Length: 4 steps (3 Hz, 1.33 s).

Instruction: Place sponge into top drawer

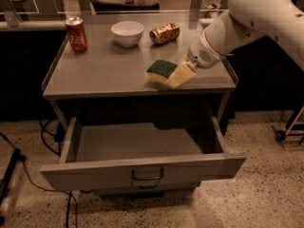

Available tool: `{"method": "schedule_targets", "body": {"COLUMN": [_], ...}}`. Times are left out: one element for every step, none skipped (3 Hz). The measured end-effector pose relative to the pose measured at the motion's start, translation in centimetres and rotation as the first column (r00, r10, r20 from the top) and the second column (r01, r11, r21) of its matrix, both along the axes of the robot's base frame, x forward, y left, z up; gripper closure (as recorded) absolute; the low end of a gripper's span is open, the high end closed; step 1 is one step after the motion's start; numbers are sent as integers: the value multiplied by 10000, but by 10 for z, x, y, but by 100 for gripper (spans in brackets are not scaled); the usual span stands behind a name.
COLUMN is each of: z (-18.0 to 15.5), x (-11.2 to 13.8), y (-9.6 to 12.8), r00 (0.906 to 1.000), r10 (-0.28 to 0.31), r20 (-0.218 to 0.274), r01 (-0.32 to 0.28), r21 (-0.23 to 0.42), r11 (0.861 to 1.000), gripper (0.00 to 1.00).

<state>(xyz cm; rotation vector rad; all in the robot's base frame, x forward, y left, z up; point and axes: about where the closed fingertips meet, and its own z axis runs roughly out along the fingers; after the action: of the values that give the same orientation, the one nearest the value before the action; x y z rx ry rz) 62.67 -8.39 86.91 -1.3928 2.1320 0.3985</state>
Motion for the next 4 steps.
{"method": "schedule_targets", "body": {"z": [-3,-24,-55,-99], "x": [-48,-84,-99,-103], "y": [-22,-39,-36,-24], "r00": [9966,9908,9813,9704], "r10": [803,1344,1923,2406], "r20": [189,151,-7,-198], "r01": [-800,-1345,-1921,-2398], "r21": [-175,25,347,369], "r11": [9966,9909,9808,9701], "gripper": [100,100,100,100]}}
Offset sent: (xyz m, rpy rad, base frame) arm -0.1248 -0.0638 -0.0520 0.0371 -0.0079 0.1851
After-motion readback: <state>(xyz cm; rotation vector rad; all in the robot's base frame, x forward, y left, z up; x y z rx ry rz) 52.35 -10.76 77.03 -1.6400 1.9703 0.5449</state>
